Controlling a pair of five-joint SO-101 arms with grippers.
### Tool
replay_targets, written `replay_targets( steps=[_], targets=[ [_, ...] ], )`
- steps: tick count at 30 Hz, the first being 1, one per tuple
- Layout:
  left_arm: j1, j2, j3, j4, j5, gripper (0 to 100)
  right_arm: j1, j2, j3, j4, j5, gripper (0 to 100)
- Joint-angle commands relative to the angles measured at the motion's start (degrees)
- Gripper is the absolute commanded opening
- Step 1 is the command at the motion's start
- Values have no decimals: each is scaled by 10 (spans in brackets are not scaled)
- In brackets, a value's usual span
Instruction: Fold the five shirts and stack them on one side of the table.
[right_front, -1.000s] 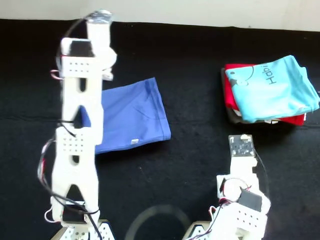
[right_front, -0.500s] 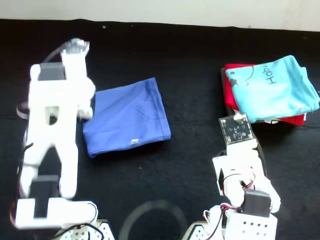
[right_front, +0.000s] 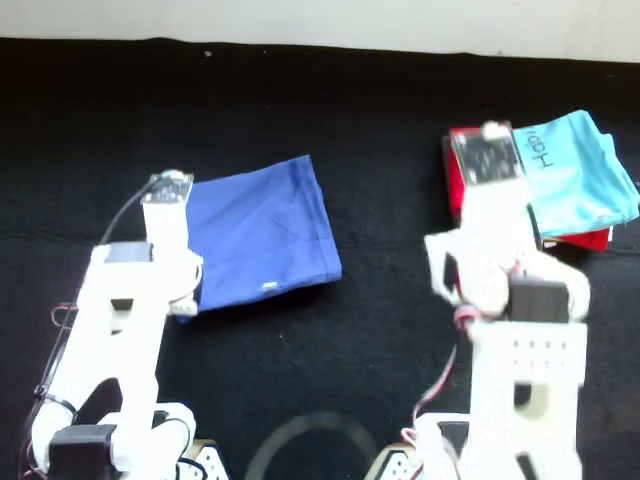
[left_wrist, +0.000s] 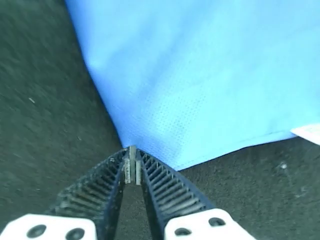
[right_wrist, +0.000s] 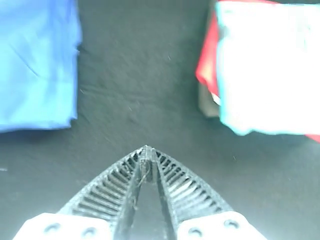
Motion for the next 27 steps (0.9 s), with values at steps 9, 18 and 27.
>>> replay_targets(
  steps=[9,18,27],
  targets=[
    [-120,-24,-87,26,0,10,-181,402,-367,63,-69,9],
    [-224,-21,-108,96,-40,124,-214,689,-585,64,-149,205],
    [-224,-19,44,-55,-48,143,-259,847,-735,65,-238,341]
  ],
)
